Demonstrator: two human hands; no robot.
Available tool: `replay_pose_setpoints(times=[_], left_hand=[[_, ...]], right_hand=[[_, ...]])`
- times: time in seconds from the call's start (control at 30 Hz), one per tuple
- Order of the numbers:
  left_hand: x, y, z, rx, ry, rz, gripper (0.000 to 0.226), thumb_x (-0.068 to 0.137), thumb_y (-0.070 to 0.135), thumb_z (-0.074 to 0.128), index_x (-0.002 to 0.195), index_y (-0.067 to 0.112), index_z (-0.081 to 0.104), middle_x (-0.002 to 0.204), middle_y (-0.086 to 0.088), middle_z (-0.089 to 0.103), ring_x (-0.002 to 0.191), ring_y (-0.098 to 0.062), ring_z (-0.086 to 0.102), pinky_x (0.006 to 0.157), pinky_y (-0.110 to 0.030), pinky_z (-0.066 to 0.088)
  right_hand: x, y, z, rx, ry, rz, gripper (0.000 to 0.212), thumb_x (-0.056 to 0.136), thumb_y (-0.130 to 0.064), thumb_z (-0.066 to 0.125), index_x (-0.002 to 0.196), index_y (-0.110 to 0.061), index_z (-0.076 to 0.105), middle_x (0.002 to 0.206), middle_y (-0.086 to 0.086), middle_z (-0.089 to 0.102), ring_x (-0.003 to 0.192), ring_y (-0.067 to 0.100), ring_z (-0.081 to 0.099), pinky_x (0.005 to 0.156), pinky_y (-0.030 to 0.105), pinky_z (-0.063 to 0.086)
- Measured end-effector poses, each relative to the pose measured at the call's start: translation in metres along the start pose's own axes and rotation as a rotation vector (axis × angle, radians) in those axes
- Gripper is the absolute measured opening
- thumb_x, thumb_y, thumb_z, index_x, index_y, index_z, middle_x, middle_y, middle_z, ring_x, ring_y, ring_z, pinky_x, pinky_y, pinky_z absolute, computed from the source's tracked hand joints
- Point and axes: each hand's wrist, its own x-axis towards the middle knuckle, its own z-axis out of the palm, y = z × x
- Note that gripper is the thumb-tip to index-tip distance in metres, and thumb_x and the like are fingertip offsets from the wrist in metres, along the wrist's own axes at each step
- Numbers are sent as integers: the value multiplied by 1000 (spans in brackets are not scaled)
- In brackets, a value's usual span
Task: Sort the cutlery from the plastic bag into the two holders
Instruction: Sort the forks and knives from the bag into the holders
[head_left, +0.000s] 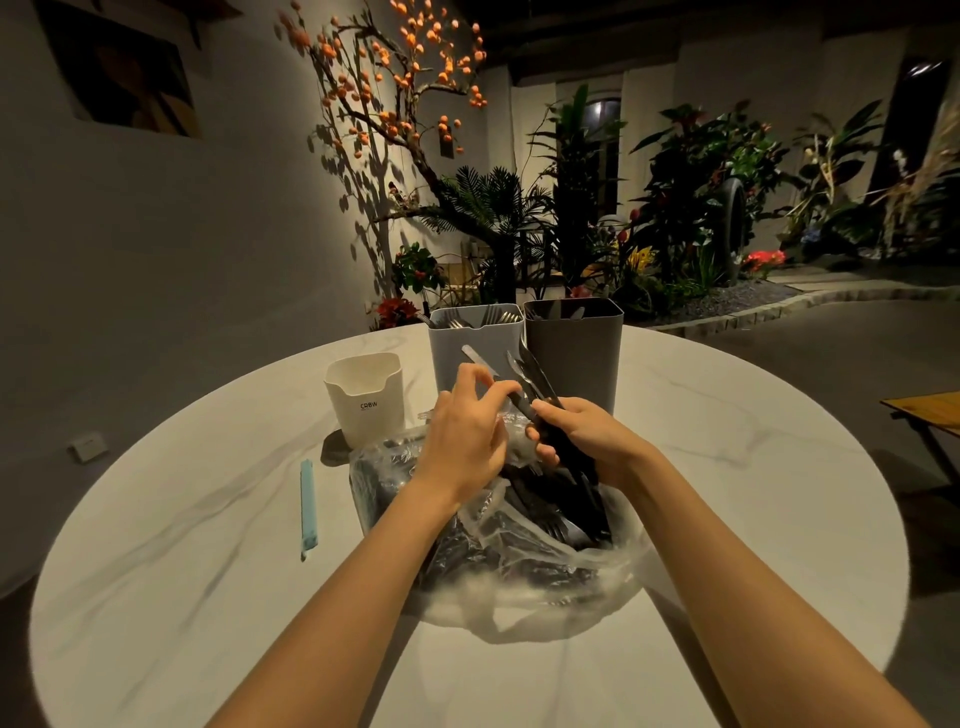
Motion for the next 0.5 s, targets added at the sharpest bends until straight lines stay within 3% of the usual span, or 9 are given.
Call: replay_pose_setpoints(times=[0.13, 0.23, 0.37, 0.5], left_hand=[[4, 1, -7, 99, 83, 76, 26, 70, 7, 81, 91, 12, 65, 107, -13, 57, 78, -26, 60, 67, -38, 49], [3, -2, -10, 216, 119, 133, 18, 72, 10, 81, 78, 12, 64, 87, -6, 61, 67, -22, 58, 61, -35, 47], [1, -9, -13, 278, 131, 41, 18, 74, 5, 77, 75, 10, 60, 73, -5, 56, 62, -22, 51, 58, -34, 42], [2, -10, -19, 180, 143, -93, 9, 86, 16, 68, 81, 10, 63, 72, -4, 58, 63, -23, 53, 60, -36, 42]], right_hand=[[-2, 0, 0, 4, -32, 16, 28, 104, -24, 37, 89, -5, 52, 73, 8, 57, 53, 15, 49, 53, 23, 45], [-2, -2, 6, 22, -24, 41, 30, 105, -25, 36, 91, -5, 53, 77, 11, 62, 57, 18, 56, 59, 28, 48], [-3, -4, 1, 124, 130, 103, 29, 104, -25, 37, 86, -8, 52, 87, 15, 67, 64, 21, 66, 58, 29, 57], [-2, -2, 0, 195, 89, 102, 29, 106, -22, 32, 84, -9, 45, 75, 11, 60, 55, 16, 53, 46, 23, 46]])
